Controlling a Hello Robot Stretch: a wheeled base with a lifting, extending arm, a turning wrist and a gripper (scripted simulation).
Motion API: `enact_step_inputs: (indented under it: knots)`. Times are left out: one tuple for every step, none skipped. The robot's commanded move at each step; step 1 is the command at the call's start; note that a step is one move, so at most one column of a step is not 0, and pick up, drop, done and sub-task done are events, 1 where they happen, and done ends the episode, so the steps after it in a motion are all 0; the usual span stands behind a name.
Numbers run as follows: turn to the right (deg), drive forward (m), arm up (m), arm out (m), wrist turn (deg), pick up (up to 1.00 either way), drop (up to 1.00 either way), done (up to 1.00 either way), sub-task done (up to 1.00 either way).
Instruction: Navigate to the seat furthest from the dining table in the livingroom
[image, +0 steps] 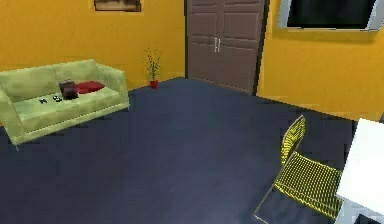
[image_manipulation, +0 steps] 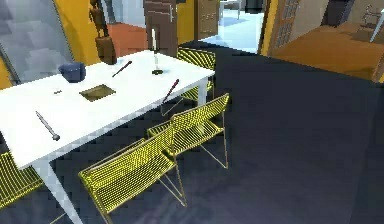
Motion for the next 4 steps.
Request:
enact_step_inputs:
  knots:
    - [9.0,0.0,0.0,0.0,0.0,0.0,0.0,0.0,0.0]
    - [0.0,0.45,0.0,0.0,0.0,0.0,0.0,0.0,0.0]
    - [-45.0,0.0,0.0,0.0,0.0,0.0,0.0,0.0,0.0]
    - [-9.0,0.0,0.0,0.0,0.0,0.0,0.0,0.0,0.0]
